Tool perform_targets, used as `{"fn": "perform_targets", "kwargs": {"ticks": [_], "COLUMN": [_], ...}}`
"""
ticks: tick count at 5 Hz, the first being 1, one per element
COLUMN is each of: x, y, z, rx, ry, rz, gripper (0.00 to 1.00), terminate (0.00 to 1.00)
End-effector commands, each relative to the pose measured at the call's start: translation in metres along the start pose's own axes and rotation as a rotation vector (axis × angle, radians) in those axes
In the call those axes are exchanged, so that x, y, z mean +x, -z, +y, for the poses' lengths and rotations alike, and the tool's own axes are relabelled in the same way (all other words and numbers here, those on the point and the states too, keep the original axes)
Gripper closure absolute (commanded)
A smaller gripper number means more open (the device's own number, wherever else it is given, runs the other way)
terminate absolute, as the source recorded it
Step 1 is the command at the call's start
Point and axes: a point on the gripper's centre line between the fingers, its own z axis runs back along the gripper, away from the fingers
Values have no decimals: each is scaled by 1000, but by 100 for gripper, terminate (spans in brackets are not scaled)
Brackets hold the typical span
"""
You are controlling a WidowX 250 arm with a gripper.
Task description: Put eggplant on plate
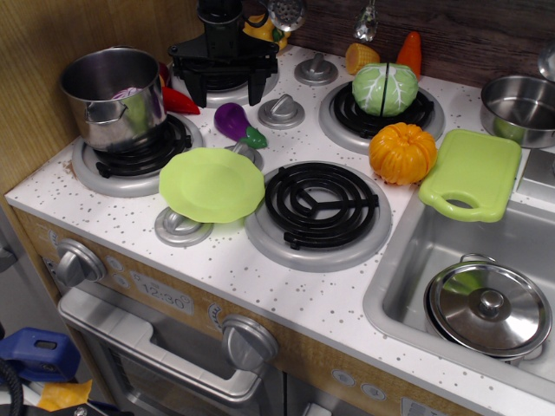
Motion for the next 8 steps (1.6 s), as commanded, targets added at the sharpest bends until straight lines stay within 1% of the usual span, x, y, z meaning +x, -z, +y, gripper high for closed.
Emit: {"fn": "perform_targets", "kwargs": {"ticks": [1,2,3,5,6,7,8], "x": [0,7,12,20,22,26,28], "y": [0,7,12,20,30,38,42], "z": [0,2,1,3,0,0,-3], "rx": [0,-27,-41,-55,-69,-96,-93], "ry": [0,1,10,25,24,29,23], "rz": [0,-5,-6,-16,-29,-21,-4], "gripper": [0,0,0,0,0,0,0], "terminate": [0,0,0,0,0,0,0]}}
